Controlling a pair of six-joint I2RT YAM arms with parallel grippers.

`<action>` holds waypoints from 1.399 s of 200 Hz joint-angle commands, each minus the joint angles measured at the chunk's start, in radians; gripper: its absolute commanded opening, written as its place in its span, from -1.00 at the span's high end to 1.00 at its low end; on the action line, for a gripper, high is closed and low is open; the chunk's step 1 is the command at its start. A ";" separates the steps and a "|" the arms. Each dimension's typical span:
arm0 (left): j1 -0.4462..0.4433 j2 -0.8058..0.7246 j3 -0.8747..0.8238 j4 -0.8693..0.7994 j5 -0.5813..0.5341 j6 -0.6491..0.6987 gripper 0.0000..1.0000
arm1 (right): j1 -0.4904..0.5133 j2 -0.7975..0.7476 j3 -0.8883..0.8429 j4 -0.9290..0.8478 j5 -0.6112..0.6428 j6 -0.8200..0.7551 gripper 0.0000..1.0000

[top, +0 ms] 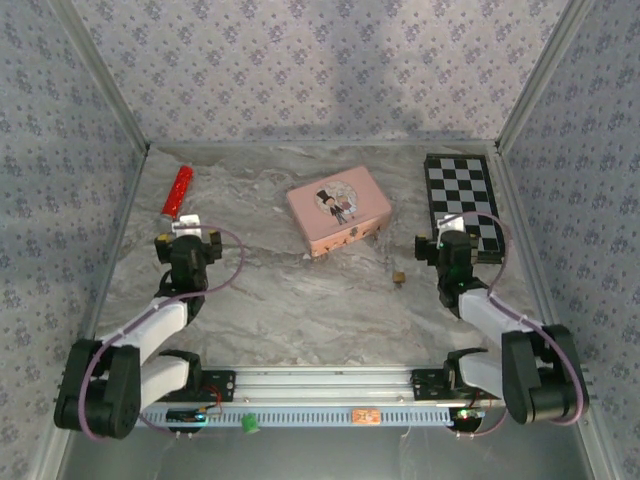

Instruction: Unlock the padlock with the key

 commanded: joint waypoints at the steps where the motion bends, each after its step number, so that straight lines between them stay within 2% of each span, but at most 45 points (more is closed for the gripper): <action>1: 0.021 0.081 -0.026 0.174 0.057 0.066 -1.00 | 0.010 0.050 -0.007 0.142 -0.036 -0.052 -0.98; 20: 0.033 0.165 -0.030 0.274 0.124 0.085 -1.00 | 0.009 0.090 -0.031 0.244 -0.074 -0.098 -0.98; 44: 0.045 0.212 -0.014 0.318 0.190 0.093 -1.00 | 0.006 0.121 -0.050 0.333 -0.138 -0.135 -0.98; 52: 0.054 0.221 -0.012 0.320 0.246 0.091 -1.00 | 0.005 0.131 -0.054 0.356 -0.166 -0.149 -0.98; 62: 0.065 0.272 -0.028 0.401 0.316 0.092 -1.00 | 0.003 0.147 -0.052 0.368 -0.189 -0.171 -0.98; 72: 0.066 0.318 -0.022 0.445 0.295 0.090 -1.00 | -0.003 0.174 -0.054 0.397 -0.204 -0.182 -0.97; 80: 0.071 0.319 -0.009 0.416 0.262 0.065 -1.00 | -0.004 0.193 -0.057 0.423 -0.209 -0.190 -0.98; 105: 0.143 0.390 0.020 0.411 0.375 0.014 -1.00 | -0.030 0.201 -0.057 0.431 -0.241 -0.171 -0.98; 111: 0.154 0.439 0.050 0.441 0.364 0.009 -1.00 | -0.041 0.201 -0.065 0.447 -0.250 -0.160 -0.98; 122: 0.186 0.400 0.100 0.267 0.409 -0.029 -1.00 | -0.066 0.205 -0.074 0.468 -0.264 -0.133 -0.98; 129: 0.199 0.415 0.083 0.319 0.426 -0.034 -1.00 | -0.088 0.209 -0.081 0.485 -0.282 -0.112 -0.98; 160: 0.198 0.410 0.086 0.307 0.411 -0.035 -1.00 | -0.150 0.335 -0.087 0.621 -0.335 -0.059 -0.98; 177: 0.198 0.410 0.085 0.310 0.411 -0.035 -1.00 | -0.149 0.324 -0.015 0.462 -0.243 -0.028 -0.98; 189: 0.198 0.412 0.085 0.316 0.412 -0.034 -1.00 | -0.145 0.344 0.011 0.443 -0.177 -0.005 -0.98; 221: 0.197 0.411 0.085 0.315 0.410 -0.034 -1.00 | -0.155 0.337 0.015 0.428 -0.187 0.003 -0.98; 239: 0.196 0.411 0.085 0.315 0.410 -0.033 -1.00 | -0.149 0.336 0.009 0.443 -0.147 0.011 -0.98; 280: 0.196 0.411 0.084 0.315 0.410 -0.035 -1.00 | -0.161 0.336 0.015 0.425 -0.175 0.016 -0.98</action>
